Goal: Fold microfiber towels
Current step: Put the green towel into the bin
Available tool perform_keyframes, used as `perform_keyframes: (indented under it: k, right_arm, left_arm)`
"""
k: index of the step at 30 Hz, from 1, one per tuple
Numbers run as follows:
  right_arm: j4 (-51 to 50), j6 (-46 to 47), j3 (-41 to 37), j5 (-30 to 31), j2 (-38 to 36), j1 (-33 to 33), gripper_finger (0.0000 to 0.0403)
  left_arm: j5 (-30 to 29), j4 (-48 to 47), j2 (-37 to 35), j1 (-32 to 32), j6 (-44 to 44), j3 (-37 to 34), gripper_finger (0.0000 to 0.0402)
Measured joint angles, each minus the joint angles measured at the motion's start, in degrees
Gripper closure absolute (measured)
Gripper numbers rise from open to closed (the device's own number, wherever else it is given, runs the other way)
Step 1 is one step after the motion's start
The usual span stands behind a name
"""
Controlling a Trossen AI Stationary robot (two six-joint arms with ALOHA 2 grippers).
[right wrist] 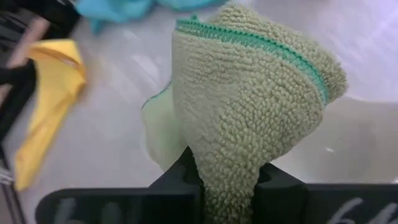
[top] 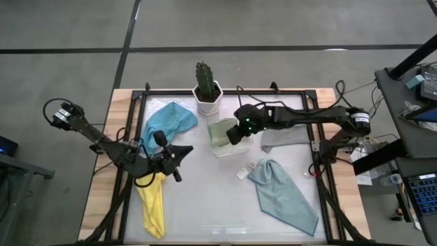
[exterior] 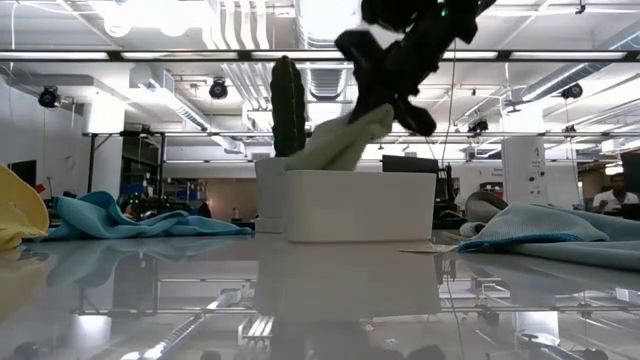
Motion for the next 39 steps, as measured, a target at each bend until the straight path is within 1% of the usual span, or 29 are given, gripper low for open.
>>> perform_keyframes:
  k: [6, 13, 22, 25, 31, 35, 39]
  right_arm:
    - [2.8, 1.2, -0.4, -3.8, 4.2, -0.2, 0.0378]
    - [2.1, 0.4, -0.5, -4.0, 8.2, -0.8, 0.0378]
    - [-0.6, -1.5, -0.5, -3.4, 9.1, -1.7, 0.0373]
    - [-0.8, -2.0, -0.5, -1.7, 9.1, -1.7, 0.0351]
    - [-2.2, -2.0, -0.5, -1.4, 9.0, -1.9, 0.0271]
    - [-6.7, -2.7, 0.4, -1.4, 8.4, -2.8, 0.0226]
    - [-11.5, -4.2, 2.7, -1.3, 8.2, -3.7, 0.0199]
  left_arm:
    - [0.0, -0.1, 0.0, 0.0, 0.0, 0.0, 0.0398]
    - [0.0, -0.1, 0.0, 0.0, 0.0, 0.0, 0.0398]
    - [0.0, 0.0, 0.0, 0.1, 0.4, 0.0, 0.0398]
    - [0.0, 0.0, 0.0, 0.1, 0.4, 0.0, 0.0398]
    - [0.0, 0.0, 0.0, 0.1, 0.4, 0.0, 0.0398]
    - [0.0, 0.0, 0.0, 0.1, 0.4, 0.0, 0.0398]
    - [0.0, 0.0, 0.0, 0.1, 0.4, 0.0, 0.0398]
